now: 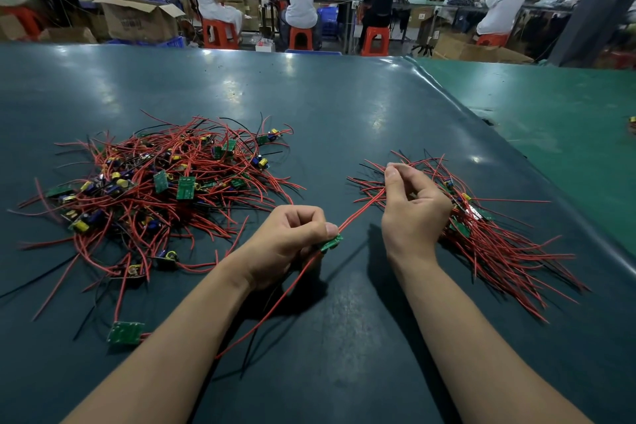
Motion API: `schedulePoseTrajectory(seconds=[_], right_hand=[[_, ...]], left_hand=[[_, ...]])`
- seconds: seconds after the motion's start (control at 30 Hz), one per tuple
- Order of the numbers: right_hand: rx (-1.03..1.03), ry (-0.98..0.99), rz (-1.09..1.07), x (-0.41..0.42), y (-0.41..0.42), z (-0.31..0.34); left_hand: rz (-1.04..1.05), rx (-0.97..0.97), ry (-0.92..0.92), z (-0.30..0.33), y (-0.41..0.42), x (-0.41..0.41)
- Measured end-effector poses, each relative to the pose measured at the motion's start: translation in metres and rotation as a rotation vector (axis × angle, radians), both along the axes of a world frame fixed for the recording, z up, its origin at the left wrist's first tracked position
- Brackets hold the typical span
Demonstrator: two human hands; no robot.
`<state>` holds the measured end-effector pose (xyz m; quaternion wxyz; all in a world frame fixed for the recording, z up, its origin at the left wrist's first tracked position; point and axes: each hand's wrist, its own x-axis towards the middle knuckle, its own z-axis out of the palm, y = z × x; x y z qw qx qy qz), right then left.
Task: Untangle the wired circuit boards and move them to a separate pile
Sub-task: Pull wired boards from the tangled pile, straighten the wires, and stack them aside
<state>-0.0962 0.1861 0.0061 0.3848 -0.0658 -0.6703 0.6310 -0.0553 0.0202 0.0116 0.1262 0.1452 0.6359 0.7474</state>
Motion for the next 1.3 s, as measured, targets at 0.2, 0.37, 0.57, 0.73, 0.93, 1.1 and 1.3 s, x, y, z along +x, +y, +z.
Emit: schedulePoseTrajectory(seconds=[0.2, 0.37, 0.57, 0.73, 0.93, 1.1, 1.3], right_hand=[[-0.152, -0.097, 0.213, 0.002, 0.002, 0.007], [-0.264, -0.507, 0.704, 0.014, -0.007, 0.011], [-0.241, -0.446, 0.91, 0.025, -0.009, 0.012], [-0.427, -0.276, 0.659, 0.016, -0.001, 0.017], [-0.429, -0.141, 0.453, 0.013, -0.002, 0.015], [-0.368, -0.126, 0.308, 0.011, -0.003, 0.015], [-0.431, -0.372, 0.646, 0.019, -0.003, 0.014]], left_hand=[[0.132, 0.084, -0.009, -0.001, 0.001, -0.002], [0.227, 0.171, -0.015, 0.0, 0.002, -0.002], [0.175, 0.053, 0.036, -0.001, 0.004, 0.0], [0.108, 0.106, -0.01, -0.001, 0.001, -0.001], [0.043, 0.115, -0.024, 0.002, 0.002, 0.001], [0.059, 0.121, -0.012, 0.001, 0.002, 0.001], [0.283, 0.214, -0.055, 0.004, -0.002, -0.003]])
